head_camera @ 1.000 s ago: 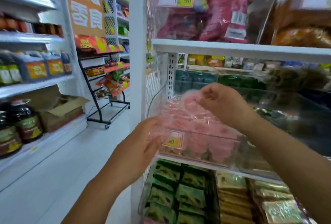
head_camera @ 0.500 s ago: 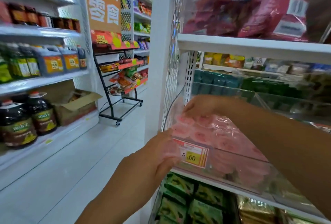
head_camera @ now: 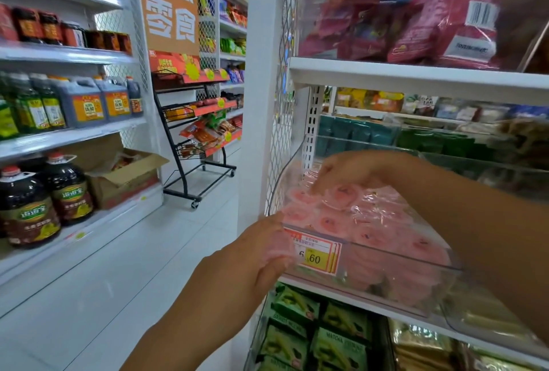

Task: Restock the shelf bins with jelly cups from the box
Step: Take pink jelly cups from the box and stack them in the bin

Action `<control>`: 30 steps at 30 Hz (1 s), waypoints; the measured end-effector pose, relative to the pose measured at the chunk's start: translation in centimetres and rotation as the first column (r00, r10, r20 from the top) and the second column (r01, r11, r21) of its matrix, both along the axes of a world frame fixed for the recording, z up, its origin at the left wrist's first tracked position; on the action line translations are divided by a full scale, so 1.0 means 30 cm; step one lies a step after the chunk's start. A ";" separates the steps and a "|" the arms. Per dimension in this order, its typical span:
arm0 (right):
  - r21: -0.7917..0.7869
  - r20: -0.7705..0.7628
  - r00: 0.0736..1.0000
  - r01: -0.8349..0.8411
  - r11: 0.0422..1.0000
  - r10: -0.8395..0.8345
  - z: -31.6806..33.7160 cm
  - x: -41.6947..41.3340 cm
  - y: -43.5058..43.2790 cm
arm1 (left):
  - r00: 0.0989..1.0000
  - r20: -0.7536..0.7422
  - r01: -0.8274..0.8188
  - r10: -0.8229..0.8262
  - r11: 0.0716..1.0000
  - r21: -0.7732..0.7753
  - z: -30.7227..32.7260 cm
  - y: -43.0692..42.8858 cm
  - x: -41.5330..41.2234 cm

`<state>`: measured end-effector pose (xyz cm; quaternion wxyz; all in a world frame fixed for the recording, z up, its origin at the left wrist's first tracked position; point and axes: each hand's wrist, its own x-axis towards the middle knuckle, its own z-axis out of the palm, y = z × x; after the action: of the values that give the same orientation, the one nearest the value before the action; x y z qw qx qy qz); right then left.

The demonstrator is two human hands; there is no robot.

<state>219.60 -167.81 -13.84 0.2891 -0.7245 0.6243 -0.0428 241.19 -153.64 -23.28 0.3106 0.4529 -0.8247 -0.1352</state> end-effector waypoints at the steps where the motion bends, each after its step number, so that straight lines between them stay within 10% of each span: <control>1: 0.077 0.027 1.000 -0.003 0.997 0.000 0.011 -0.011 0.010 | 1.000 -0.003 0.002 -0.002 1.000 -0.002 -0.002 -0.003 0.001; 30: -0.067 0.073 0.996 -0.055 0.996 0.060 -0.043 -0.092 0.040 | 0.989 -0.072 -0.133 0.130 0.991 -0.033 0.073 -0.038 -0.060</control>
<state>216.83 -166.61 -15.14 0.2898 -0.7490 0.5902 -0.0817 239.38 -154.79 -21.08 0.3560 0.4955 -0.7839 -0.1147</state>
